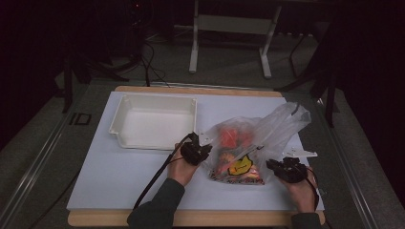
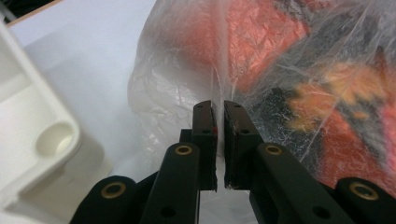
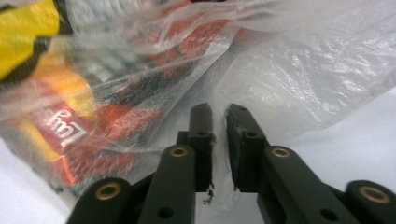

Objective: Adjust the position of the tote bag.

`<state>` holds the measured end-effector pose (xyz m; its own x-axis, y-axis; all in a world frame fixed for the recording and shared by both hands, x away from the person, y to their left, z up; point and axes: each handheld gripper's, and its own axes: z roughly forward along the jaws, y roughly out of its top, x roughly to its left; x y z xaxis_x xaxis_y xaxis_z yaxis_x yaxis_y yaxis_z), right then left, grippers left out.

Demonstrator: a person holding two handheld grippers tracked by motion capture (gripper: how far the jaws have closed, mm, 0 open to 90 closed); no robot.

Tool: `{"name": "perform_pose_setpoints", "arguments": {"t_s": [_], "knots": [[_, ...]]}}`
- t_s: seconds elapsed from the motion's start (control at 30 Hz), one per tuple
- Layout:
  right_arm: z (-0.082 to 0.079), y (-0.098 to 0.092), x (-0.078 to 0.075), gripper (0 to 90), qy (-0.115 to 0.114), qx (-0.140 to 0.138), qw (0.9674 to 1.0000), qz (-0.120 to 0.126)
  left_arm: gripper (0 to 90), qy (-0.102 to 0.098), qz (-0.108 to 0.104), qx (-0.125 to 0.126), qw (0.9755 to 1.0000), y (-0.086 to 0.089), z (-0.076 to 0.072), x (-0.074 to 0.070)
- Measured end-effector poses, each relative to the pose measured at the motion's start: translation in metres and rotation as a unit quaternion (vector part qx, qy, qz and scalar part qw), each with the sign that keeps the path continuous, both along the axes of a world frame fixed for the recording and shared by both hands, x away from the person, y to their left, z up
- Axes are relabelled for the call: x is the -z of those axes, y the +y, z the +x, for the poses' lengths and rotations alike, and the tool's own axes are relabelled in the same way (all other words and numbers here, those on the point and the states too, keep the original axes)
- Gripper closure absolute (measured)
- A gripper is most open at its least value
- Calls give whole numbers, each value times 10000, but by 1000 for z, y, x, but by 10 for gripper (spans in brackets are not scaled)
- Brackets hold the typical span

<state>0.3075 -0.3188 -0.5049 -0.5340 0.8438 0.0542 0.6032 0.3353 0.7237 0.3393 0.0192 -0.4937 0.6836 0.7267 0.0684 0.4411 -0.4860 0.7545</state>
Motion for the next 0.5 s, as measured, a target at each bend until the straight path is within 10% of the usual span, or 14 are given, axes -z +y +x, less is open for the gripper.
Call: {"name": "perform_pose_setpoints", "arguments": {"t_s": [0.5], "knots": [[-6,-11,0,886,-2,128,9999,-68,865,140,221,-76,9996,16,-9,19]]}}
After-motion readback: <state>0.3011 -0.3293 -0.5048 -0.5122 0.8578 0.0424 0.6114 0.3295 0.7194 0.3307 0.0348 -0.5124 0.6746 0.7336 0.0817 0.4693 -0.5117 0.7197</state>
